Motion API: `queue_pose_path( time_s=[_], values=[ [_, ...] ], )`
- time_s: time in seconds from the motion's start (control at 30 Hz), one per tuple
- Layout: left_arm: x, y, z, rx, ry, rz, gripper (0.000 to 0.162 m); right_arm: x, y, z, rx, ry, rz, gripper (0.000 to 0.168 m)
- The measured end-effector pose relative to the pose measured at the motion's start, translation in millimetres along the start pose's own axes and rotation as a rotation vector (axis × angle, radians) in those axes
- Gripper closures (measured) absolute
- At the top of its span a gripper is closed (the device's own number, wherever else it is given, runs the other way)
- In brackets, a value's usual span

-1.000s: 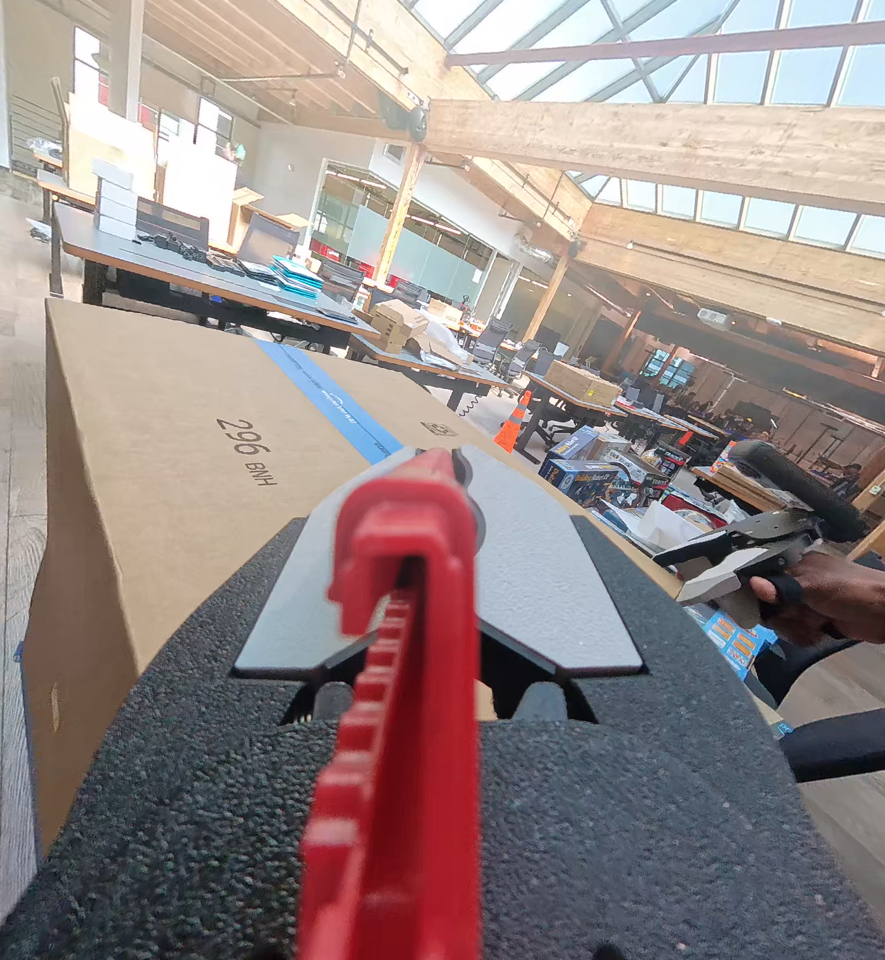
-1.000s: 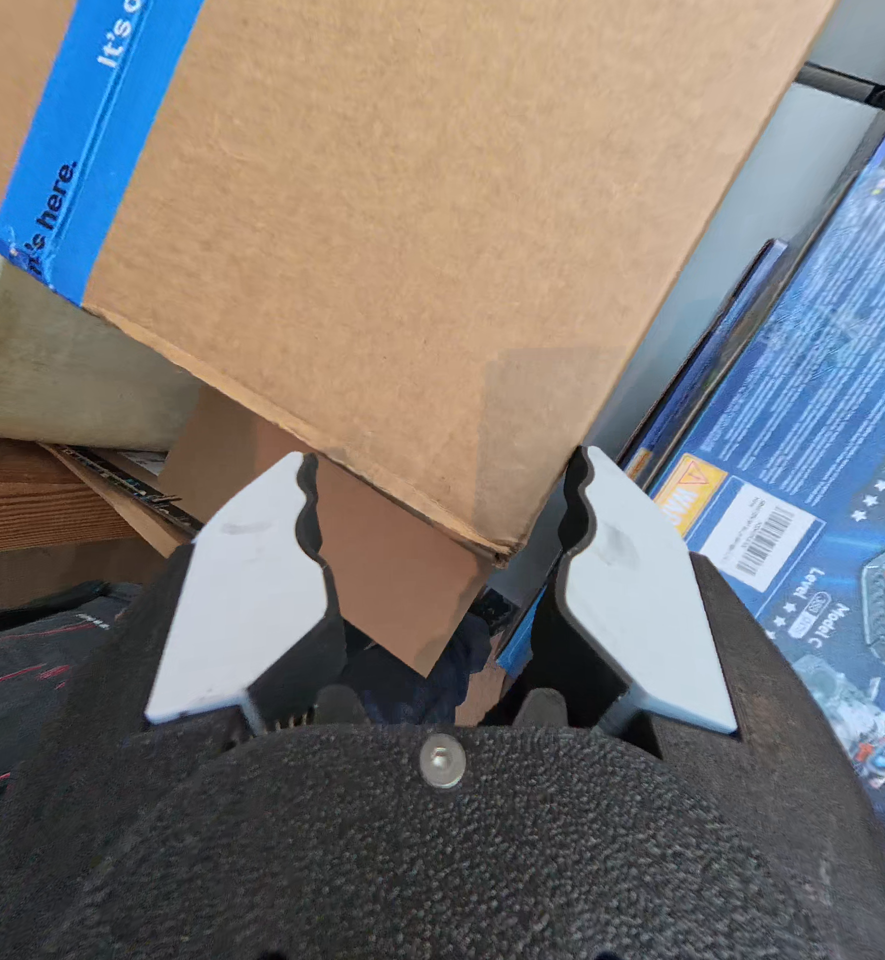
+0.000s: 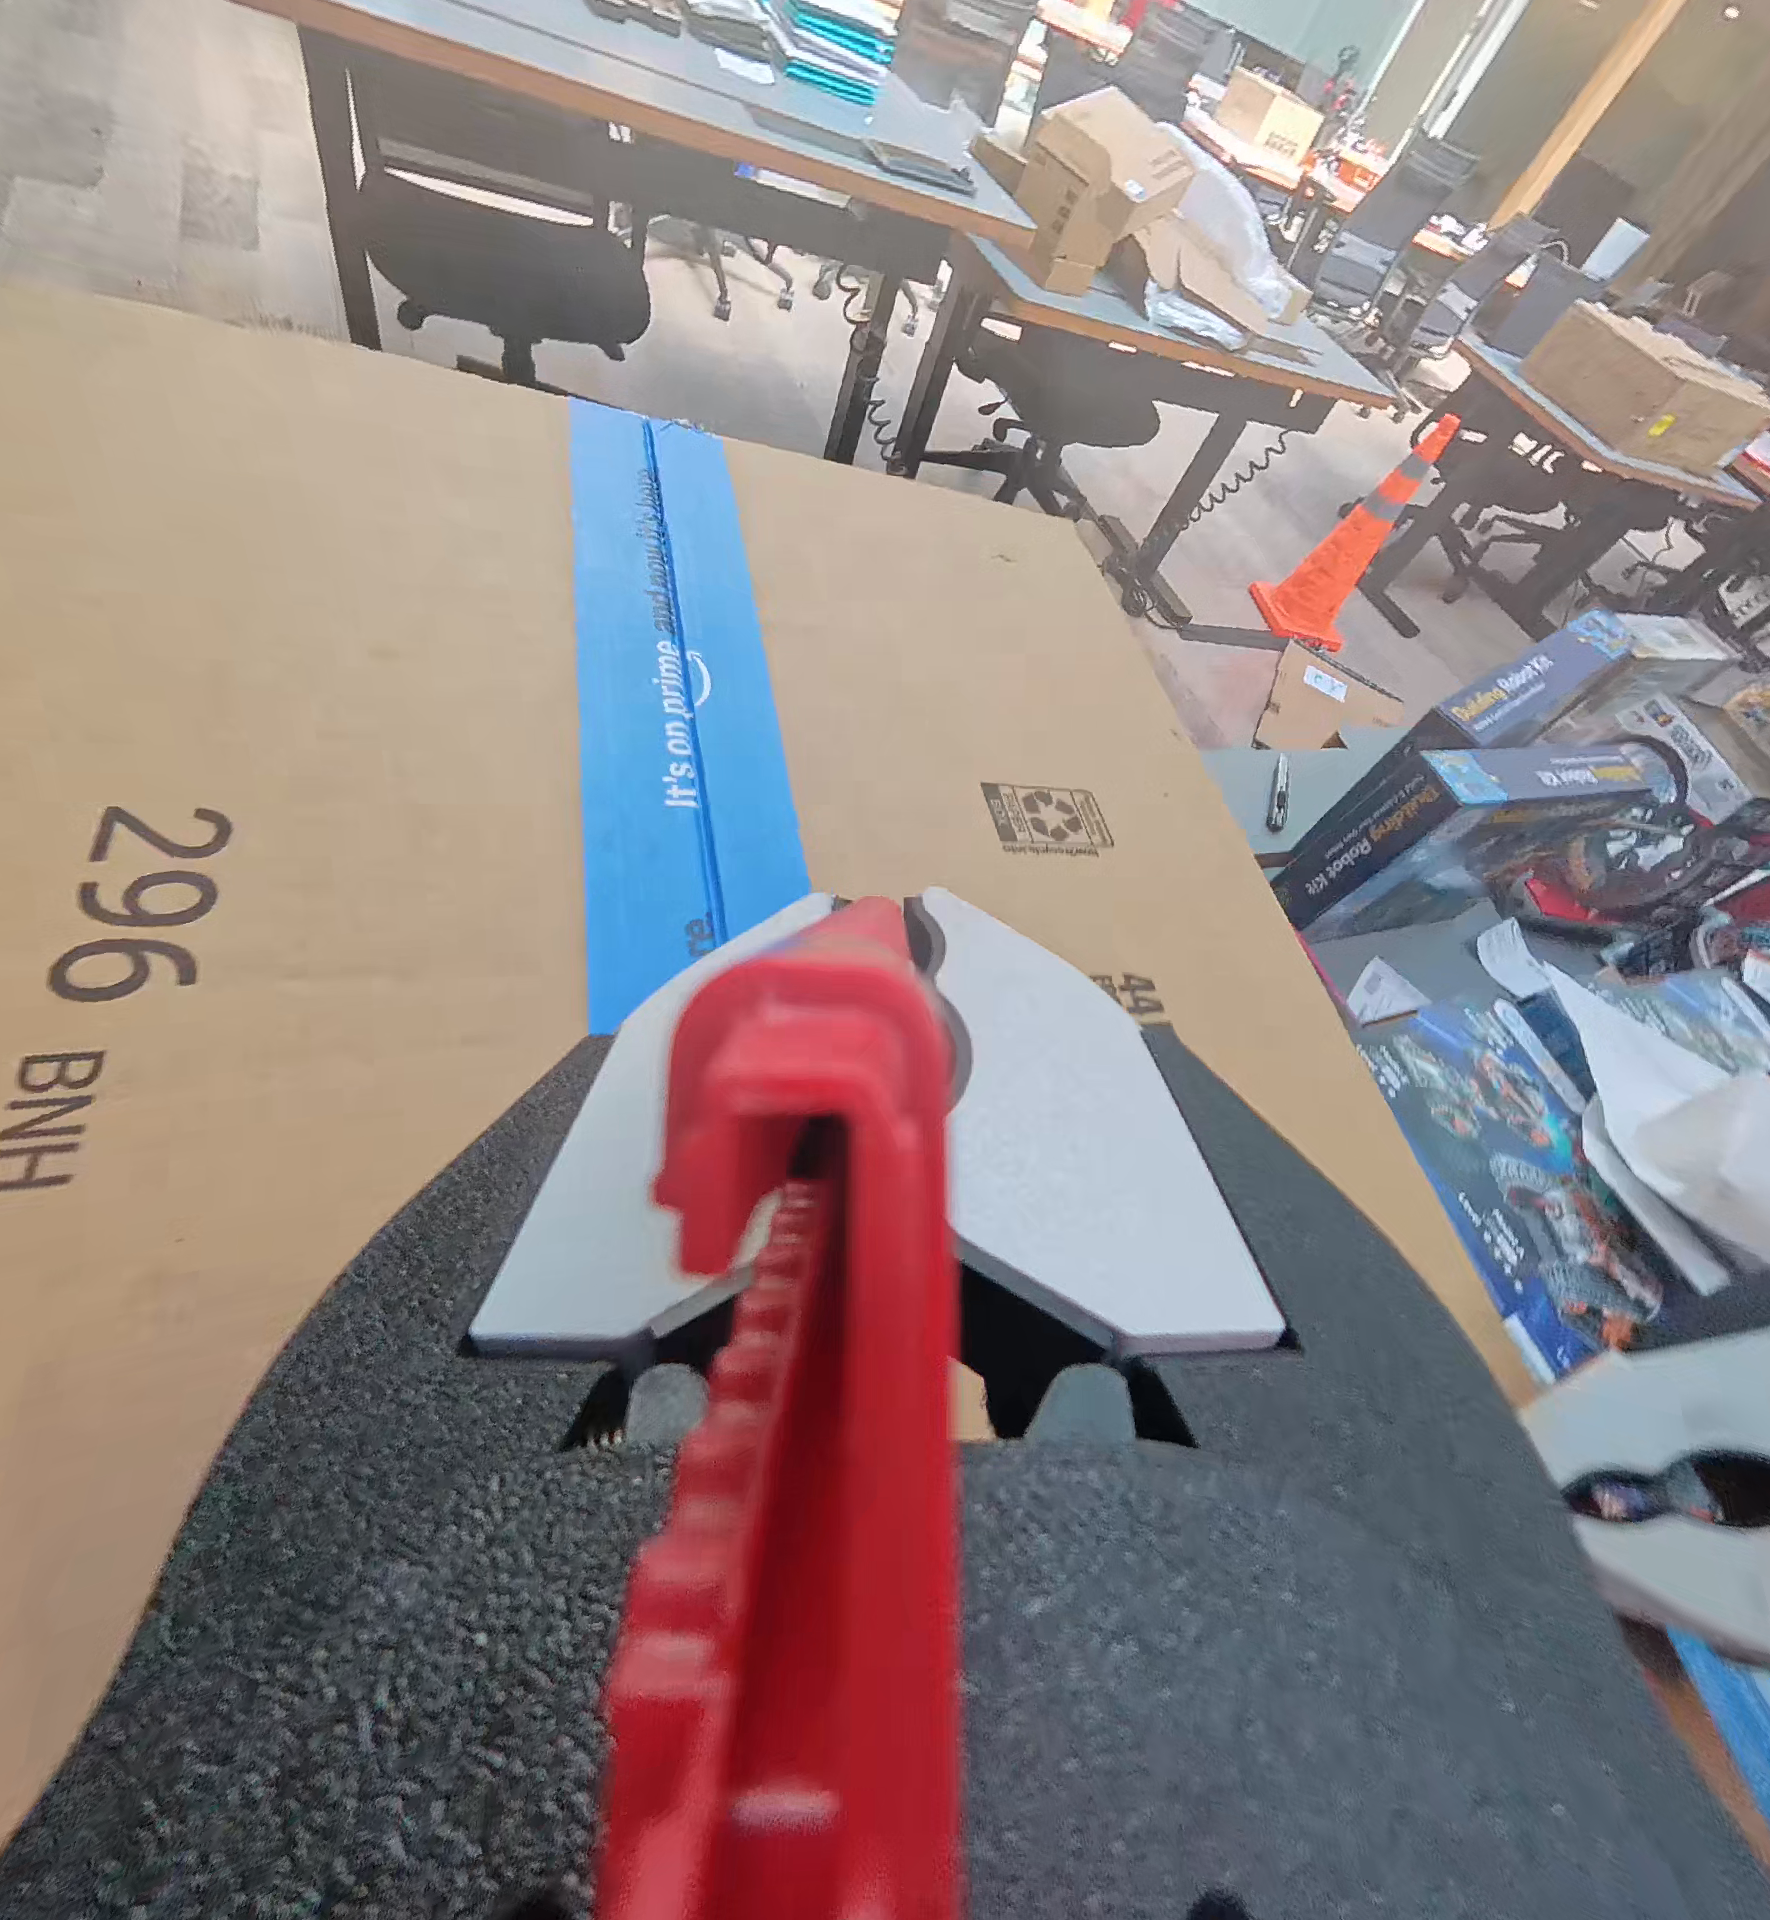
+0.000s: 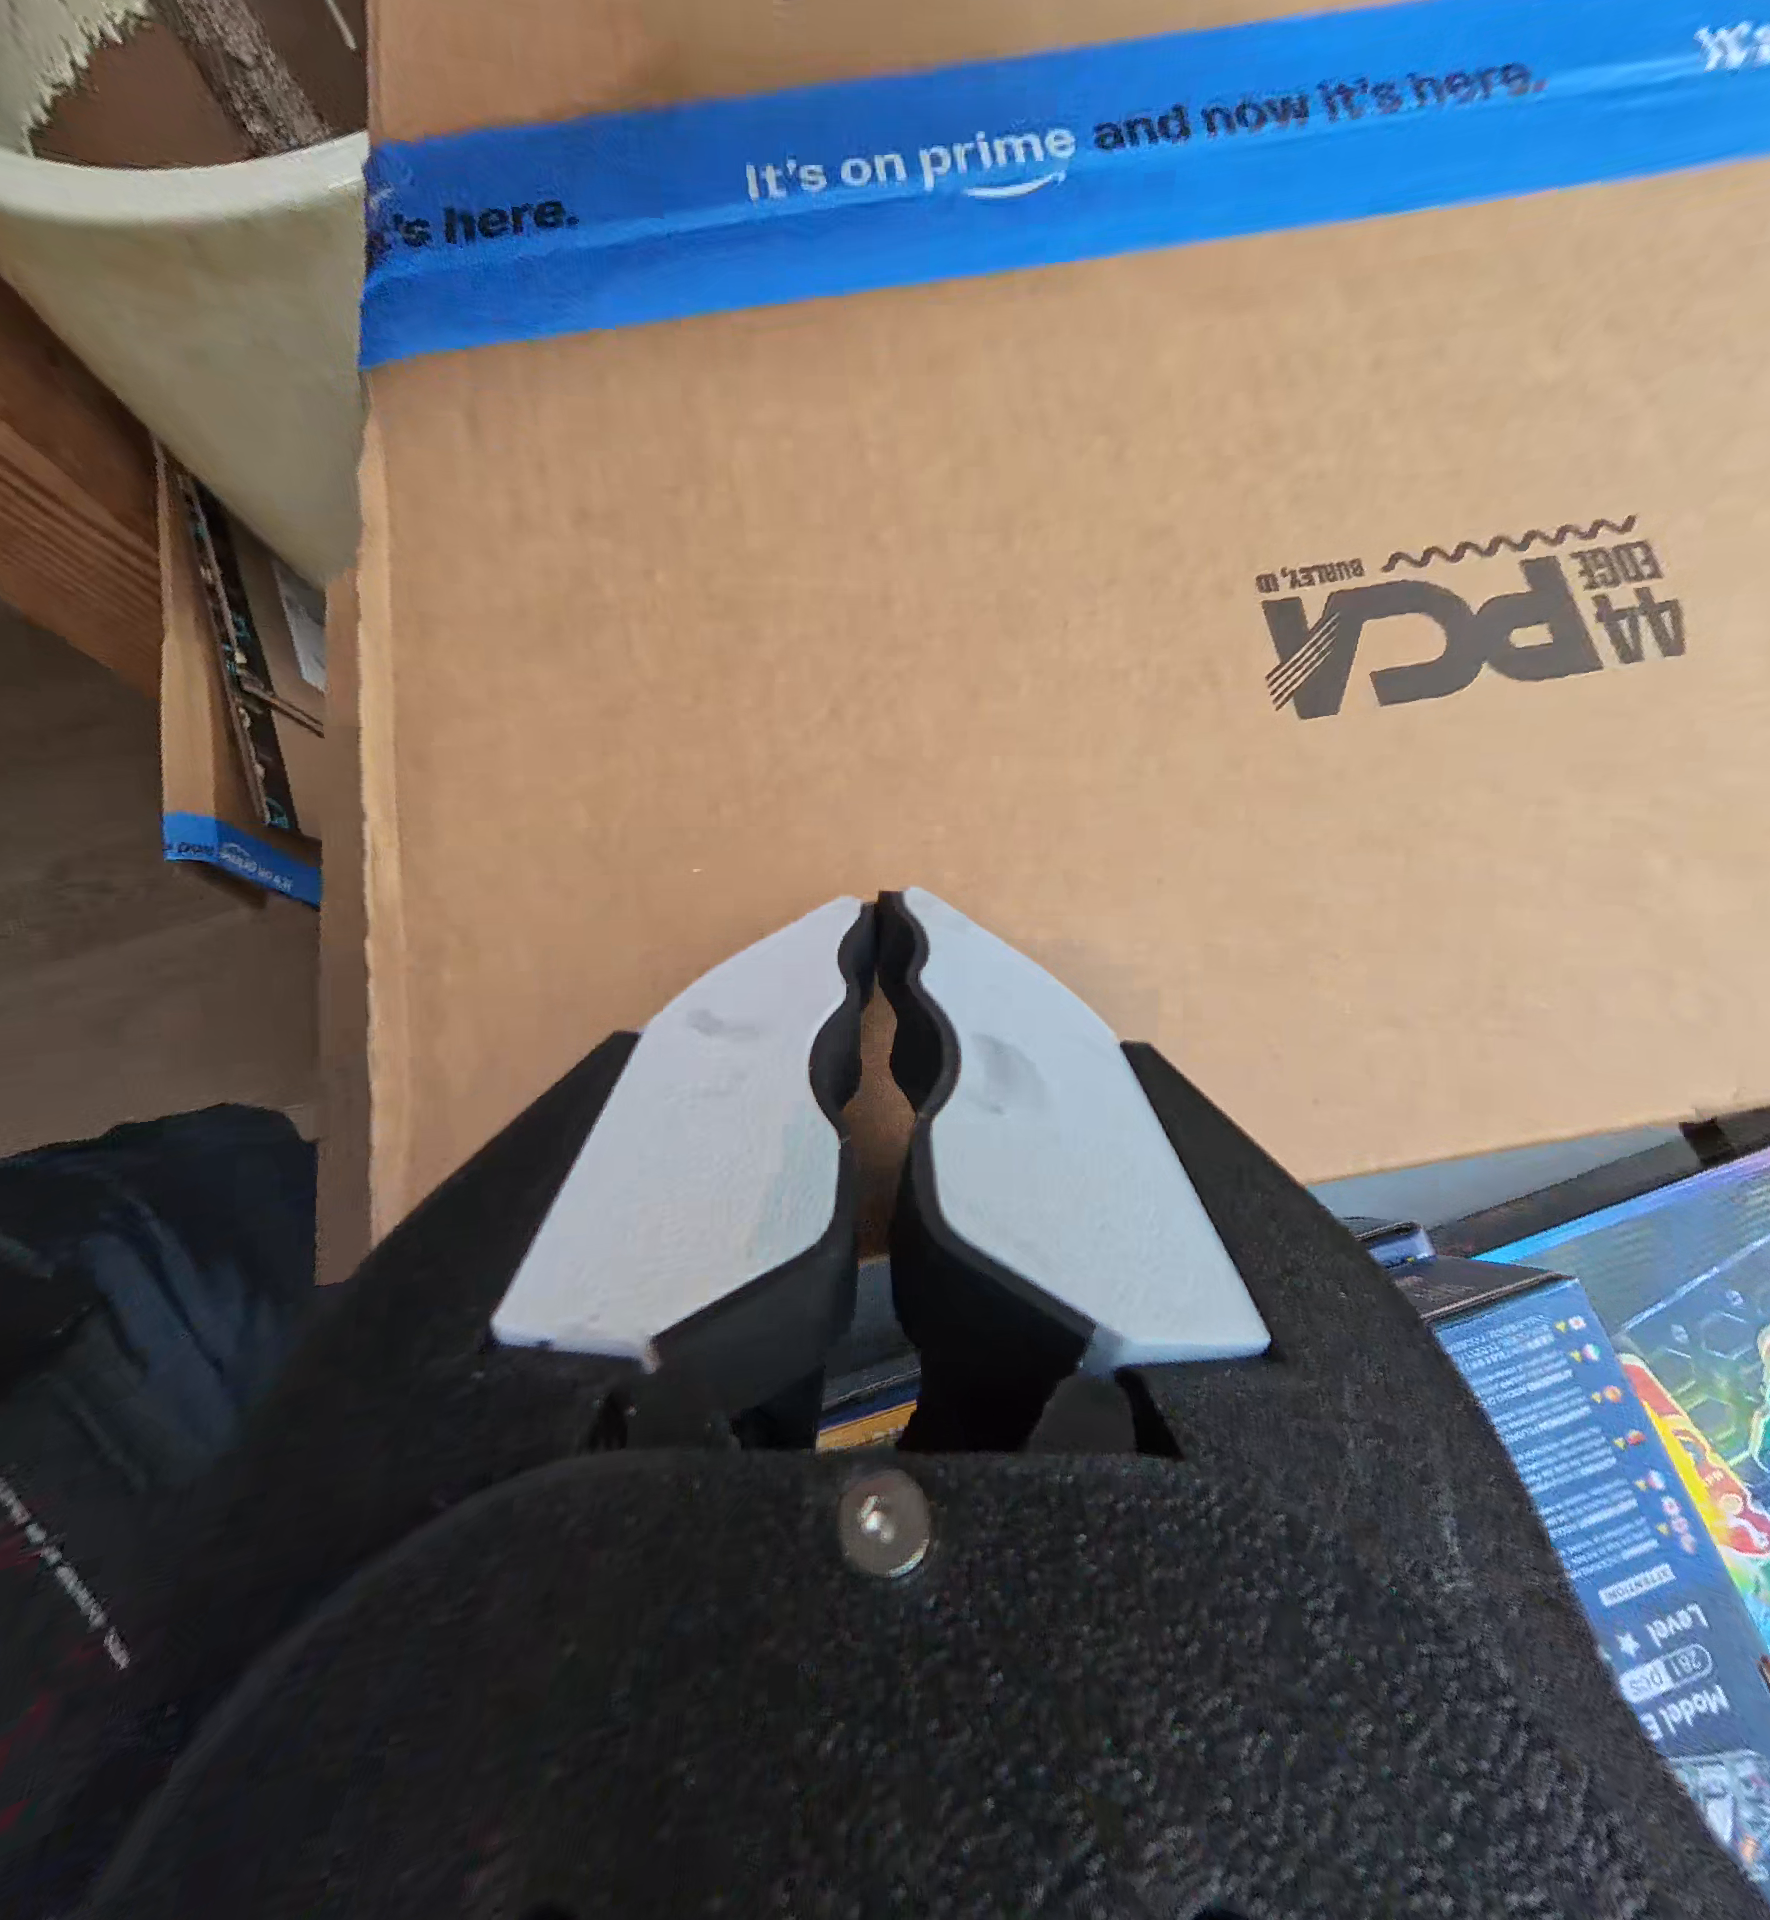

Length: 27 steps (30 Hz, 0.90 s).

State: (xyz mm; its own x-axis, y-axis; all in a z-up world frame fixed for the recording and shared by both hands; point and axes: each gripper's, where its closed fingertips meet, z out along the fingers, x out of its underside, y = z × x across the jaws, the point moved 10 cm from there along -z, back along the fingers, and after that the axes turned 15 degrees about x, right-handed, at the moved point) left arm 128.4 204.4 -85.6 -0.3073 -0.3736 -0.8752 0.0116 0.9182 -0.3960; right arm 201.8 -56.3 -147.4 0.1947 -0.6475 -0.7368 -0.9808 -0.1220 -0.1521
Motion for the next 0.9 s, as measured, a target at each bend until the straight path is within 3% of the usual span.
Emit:
queue_pose_path(
  time_s=[0.03,0.13,0.33,0.5,0.9],
  values=[
    [-4,3,14,-0.009,-0.010,-0.040,0.152,1,1,-1,0.007,-0.010,-0.003,0.168],
    [-23,17,57,-0.030,-0.039,-0.151,0.152,1,1,-1,-0.001,0.001,-0.006,0.168],
    [-28,35,122,-0.217,0.073,0.033,0.151,3,-1,-1,-0.019,-0.020,0.001,0.168],
    [-9,42,127,-0.295,0.119,0.049,0.151,2,-2,0,-0.031,-0.013,0.003,0.168],
    [-10,42,125,-0.214,0.233,0.133,0.150,2,-6,1,-0.068,0.007,-0.001,0.168]
  ],
)
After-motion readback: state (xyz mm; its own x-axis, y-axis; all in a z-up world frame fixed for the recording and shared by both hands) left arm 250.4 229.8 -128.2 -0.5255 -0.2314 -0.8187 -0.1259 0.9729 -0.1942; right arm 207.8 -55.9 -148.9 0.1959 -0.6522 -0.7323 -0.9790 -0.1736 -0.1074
